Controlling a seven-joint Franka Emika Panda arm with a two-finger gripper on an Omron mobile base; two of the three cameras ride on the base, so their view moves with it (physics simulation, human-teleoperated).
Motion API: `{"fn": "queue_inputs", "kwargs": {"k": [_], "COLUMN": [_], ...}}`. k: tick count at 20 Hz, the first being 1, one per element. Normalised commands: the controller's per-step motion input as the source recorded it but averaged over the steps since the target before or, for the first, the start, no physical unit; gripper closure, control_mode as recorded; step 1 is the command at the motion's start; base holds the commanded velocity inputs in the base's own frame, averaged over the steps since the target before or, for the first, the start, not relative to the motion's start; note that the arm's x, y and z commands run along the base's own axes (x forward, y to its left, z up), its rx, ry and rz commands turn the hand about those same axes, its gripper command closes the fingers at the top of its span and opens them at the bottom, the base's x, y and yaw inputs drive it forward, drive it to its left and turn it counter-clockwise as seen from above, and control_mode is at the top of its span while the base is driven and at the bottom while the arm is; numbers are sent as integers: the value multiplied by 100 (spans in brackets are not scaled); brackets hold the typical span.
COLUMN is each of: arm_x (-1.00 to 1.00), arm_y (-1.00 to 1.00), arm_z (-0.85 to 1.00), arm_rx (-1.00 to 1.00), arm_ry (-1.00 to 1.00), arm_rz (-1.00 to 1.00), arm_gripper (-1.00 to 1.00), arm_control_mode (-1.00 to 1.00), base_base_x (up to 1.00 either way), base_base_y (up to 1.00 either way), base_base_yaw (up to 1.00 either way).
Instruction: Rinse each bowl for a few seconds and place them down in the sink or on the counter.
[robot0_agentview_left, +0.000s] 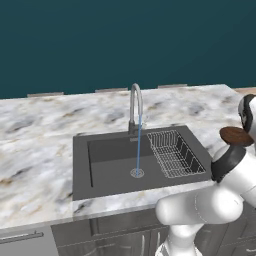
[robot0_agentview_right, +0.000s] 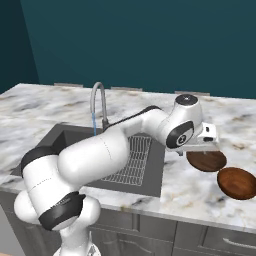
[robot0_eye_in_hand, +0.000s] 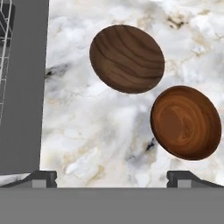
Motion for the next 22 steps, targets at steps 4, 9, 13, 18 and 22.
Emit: {"fn": "queue_inputs", "kwargs": {"k": [4,9,13,18,22], "arm_x": [-18,-15,-5,0,0], "arm_y": [-30,-29,-25,-21,-15], "arm_z": [0,-5,-16,-18,-18], "arm_rx": [0,0,0,0,0], "arm_ry": [7,8,6,2,0], "arm_rz": [2,1,2,5,8], "arm_gripper": [-100,-100,-100,-100,-100], "arm_control_mode": [-100,-100,-100,-100,-100], "base_base_x": [0,0,0,0,0], "base_base_y": [0,0,0,0,0], "base_base_yaw": [0,0,0,0,0]}}
